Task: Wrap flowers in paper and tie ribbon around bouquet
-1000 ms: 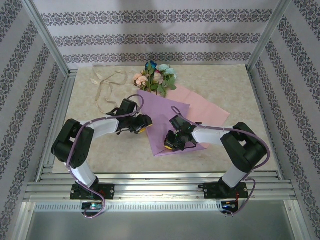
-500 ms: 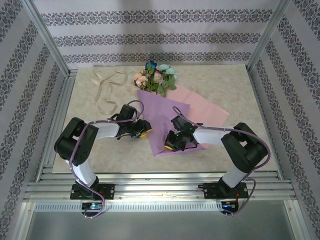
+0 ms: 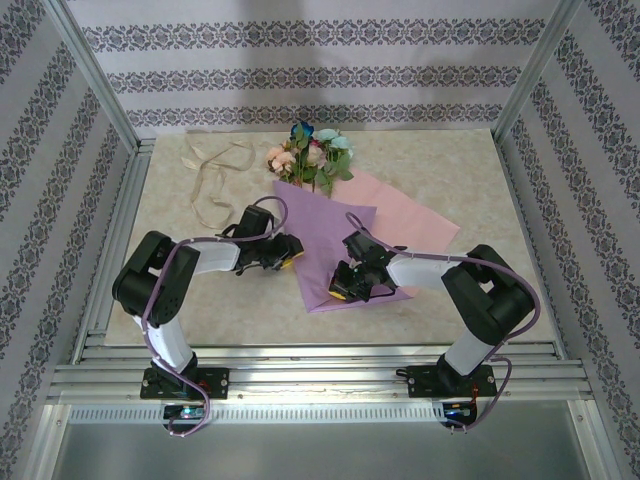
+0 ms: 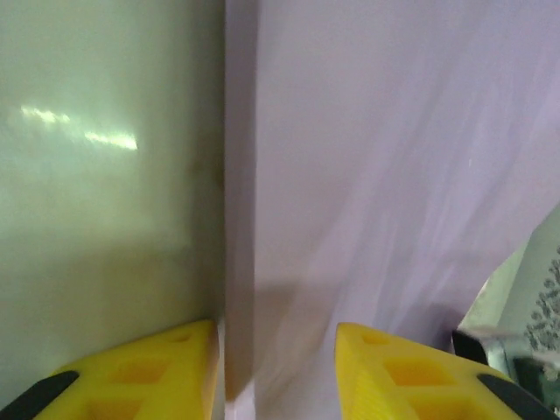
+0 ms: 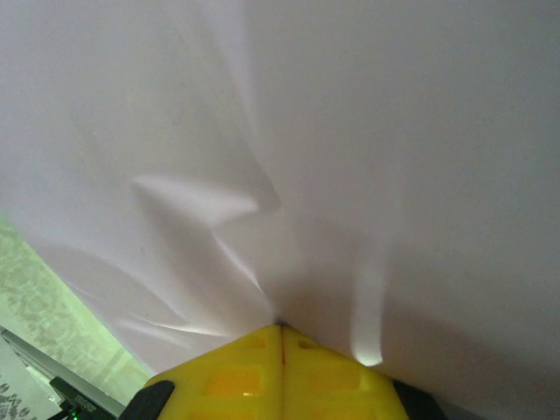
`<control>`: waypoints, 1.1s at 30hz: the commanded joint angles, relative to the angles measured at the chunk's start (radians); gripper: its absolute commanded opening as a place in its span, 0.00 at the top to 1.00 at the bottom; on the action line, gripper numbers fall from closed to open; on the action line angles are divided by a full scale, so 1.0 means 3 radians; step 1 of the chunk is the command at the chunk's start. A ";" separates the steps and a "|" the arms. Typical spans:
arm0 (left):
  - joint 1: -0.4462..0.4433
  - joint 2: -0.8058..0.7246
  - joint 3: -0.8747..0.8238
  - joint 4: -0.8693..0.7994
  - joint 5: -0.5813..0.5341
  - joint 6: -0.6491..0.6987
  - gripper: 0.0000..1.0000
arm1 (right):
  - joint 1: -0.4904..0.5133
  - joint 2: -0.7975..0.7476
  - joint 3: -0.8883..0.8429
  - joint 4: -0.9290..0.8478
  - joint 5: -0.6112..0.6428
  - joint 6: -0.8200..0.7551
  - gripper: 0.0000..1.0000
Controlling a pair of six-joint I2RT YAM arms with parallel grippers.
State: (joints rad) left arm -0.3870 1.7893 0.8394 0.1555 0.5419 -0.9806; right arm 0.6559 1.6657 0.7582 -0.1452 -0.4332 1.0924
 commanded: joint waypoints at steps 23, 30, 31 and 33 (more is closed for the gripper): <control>0.0609 0.0791 0.0890 -0.0012 -0.0007 0.0283 0.96 | -0.0002 0.0395 0.0083 -0.0591 0.0038 -0.0224 1.00; 0.0734 0.0892 0.1085 0.0011 0.0013 0.0257 0.78 | -0.0006 0.0455 0.0128 -0.0598 -0.0002 -0.0245 1.00; 0.0738 0.0932 0.1140 -0.0004 0.0028 0.0257 0.71 | -0.0011 0.0464 0.0139 -0.0600 -0.0010 -0.0254 1.00; 0.0745 0.1010 0.1230 -0.0007 0.0048 0.0247 0.67 | -0.0011 0.0481 0.0156 -0.0601 -0.0032 -0.0261 1.00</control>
State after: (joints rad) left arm -0.1936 2.0457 1.1709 0.1432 0.5934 -0.9203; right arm 0.6495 1.7332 0.8413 -0.1940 -0.4808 1.0397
